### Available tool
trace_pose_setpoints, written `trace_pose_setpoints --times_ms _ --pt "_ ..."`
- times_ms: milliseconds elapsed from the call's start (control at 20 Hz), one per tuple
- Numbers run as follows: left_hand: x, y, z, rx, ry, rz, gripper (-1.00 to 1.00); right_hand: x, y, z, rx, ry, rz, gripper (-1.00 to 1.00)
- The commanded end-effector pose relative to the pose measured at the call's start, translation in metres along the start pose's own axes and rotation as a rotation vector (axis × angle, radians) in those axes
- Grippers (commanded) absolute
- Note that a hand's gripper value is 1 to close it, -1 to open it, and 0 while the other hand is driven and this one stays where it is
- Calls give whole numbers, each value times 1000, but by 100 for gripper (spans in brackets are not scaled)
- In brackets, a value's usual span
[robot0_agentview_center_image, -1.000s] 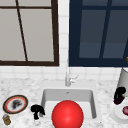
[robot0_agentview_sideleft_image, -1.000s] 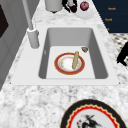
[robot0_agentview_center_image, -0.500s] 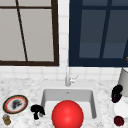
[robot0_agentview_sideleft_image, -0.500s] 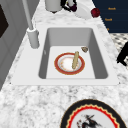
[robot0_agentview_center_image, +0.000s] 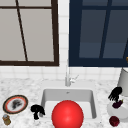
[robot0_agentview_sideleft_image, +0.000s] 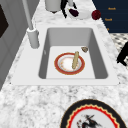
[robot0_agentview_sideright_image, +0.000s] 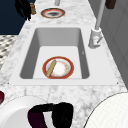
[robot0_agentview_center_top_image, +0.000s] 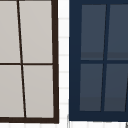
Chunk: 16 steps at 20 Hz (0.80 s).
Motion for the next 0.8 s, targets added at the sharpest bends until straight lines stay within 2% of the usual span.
trace_pose_setpoints --times_ms 0,200,300,400,500,600,750 --pt "0 0 0 0 0 0 0 -19 4 -1 -110 -56 31 -100" --pt "0 0 0 0 0 0 0 -23 12 18 -108 -130 28 -100" --pt "0 0 0 0 0 0 0 -22 8 23 -26 -116 -8 -100" --pt "0 0 0 0 0 0 0 -22 7 27 -19 -109 6 -100" --pt "0 0 0 0 0 0 0 -27 8 35 -53 -112 34 -100" --pt "0 0 0 0 0 0 0 -34 15 44 -120 -100 65 -100" --pt "0 0 0 0 0 0 0 -43 25 47 -207 -67 27 -100"
